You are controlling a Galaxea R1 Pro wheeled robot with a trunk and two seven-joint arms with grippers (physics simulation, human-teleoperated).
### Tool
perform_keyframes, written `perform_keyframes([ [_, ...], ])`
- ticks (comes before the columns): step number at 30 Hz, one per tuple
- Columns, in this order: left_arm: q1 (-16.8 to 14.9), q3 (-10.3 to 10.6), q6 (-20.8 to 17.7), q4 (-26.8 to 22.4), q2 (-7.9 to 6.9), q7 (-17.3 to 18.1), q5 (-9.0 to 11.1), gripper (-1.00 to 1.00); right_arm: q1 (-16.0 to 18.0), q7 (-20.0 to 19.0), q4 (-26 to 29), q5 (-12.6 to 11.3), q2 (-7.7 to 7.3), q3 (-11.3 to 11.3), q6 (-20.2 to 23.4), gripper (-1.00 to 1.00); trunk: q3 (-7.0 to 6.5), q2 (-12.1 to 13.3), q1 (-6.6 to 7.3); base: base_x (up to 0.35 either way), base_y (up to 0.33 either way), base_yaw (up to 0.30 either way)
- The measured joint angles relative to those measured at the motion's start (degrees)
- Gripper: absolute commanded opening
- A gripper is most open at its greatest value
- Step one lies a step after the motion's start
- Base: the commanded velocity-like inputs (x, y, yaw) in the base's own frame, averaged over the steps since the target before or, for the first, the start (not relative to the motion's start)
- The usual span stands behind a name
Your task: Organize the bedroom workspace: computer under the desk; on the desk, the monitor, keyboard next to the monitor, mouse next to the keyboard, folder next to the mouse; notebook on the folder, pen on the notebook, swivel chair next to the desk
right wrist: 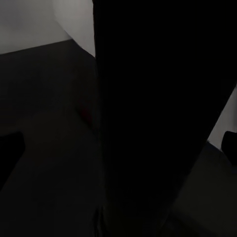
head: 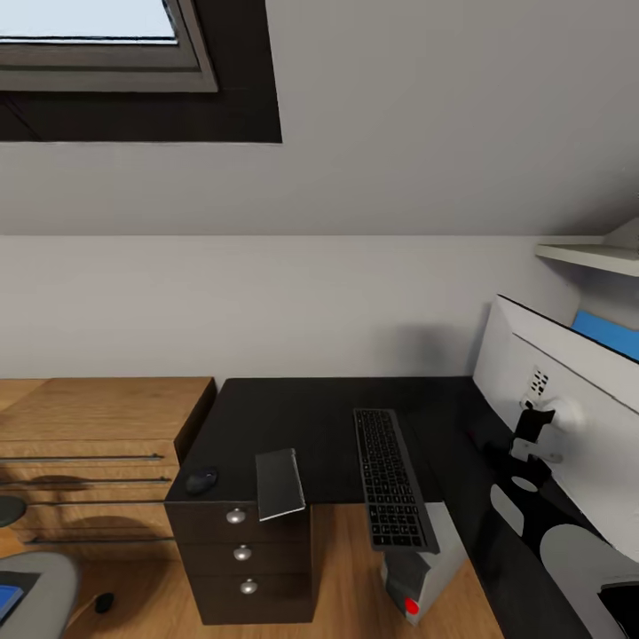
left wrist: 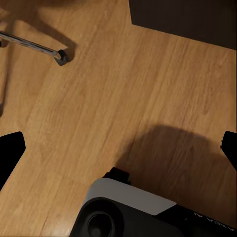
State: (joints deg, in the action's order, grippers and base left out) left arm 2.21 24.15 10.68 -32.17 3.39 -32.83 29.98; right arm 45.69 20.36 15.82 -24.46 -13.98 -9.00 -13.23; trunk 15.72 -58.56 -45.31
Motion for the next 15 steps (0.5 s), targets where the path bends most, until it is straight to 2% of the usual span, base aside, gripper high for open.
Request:
perform_keyframes([
  [15, 0.0, 0.0, 0.0, 0.0, 0.00, 0.0, 0.0, 1.00, 0.0, 0.0, 0.0, 0.0, -0.05, 0.0, 0.0, 1.00, 0.00, 0.0, -0.01, 0.011, -0.021, 0.000],
])
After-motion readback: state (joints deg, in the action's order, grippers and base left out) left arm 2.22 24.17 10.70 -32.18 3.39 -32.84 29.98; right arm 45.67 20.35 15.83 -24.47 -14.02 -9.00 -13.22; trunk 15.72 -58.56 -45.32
